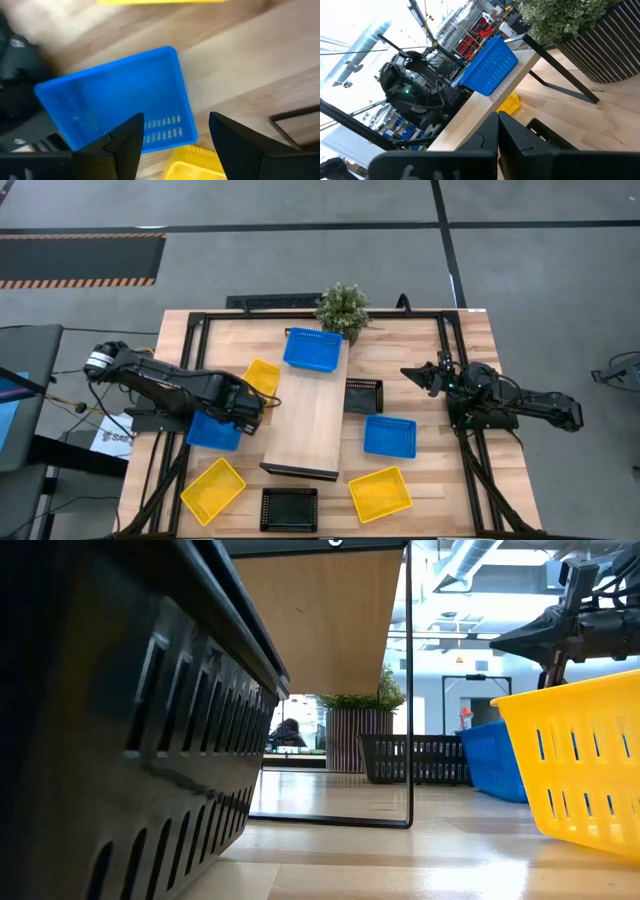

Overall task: Stack baskets on shelf by color
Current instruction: Stack the left blue basket on top of the blue basket on the shelf

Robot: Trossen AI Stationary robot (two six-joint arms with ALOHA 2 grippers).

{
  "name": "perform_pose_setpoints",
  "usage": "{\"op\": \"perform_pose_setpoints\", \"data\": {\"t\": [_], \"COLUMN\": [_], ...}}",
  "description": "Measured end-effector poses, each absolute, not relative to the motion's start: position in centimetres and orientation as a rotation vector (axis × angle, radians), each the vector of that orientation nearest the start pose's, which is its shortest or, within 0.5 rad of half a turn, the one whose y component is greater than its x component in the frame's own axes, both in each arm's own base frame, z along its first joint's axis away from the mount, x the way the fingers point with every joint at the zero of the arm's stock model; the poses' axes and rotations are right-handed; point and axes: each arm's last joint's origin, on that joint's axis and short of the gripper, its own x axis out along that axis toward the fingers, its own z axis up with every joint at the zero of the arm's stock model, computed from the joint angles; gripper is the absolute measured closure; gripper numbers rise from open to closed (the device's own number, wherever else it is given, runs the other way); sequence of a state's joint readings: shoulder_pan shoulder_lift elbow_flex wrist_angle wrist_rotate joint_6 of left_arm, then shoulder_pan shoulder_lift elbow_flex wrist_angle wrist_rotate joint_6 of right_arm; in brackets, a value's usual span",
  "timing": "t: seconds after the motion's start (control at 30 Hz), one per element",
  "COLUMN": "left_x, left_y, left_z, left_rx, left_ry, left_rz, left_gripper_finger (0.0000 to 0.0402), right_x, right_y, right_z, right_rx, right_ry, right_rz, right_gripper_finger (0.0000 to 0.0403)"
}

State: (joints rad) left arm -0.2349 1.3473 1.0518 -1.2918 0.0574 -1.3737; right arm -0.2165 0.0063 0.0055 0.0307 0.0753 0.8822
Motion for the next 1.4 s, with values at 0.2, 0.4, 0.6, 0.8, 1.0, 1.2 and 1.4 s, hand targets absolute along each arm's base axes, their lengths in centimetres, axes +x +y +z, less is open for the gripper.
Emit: {"op": "perform_pose_setpoints", "data": {"t": [0.2,0.4,0.6,0.8,1.0,1.2,1.4], "left_x": [20.3,19.6,18.8,17.8,16.4,15.6,15.2], "left_y": [-6.4,-8.6,-10.0,-11.6,-12.5,-12.3,-12.1], "left_z": [24.5,24.4,24.4,22.9,21.1,19.5,18.1], "left_rx": [-0.808,-0.528,-0.317,-0.255,-0.164,-0.138,-0.137], "left_ry": [1.503,1.57,1.577,1.587,1.597,1.628,1.627], "left_rz": [0.745,0.483,0.333,0.246,0.228,0.232,0.229], "left_gripper_finger": [0.0189,0.0189,0.0189,0.0189,0.0189,0.0189,0.0189], "right_x": [9.5,9.5,9.5,9.5,9.5,9.5,9.5], "right_y": [-2.3,-2.3,-2.3,-2.3,-2.3,-2.3,-2.3], "right_z": [16.8,16.7,16.7,16.8,16.8,16.8,16.8], "right_rx": [0.873,0.873,0.851,0.848,0.848,0.853,0.856], "right_ry": [-0.157,-0.153,-0.15,-0.15,-0.151,-0.152,-0.152], "right_rz": [-0.259,-0.261,-0.262,-0.262,-0.262,-0.262,-0.262], "right_gripper_finger": [0.0377,0.0377,0.0377,0.0377,0.0377,0.0377,0.0377]}}
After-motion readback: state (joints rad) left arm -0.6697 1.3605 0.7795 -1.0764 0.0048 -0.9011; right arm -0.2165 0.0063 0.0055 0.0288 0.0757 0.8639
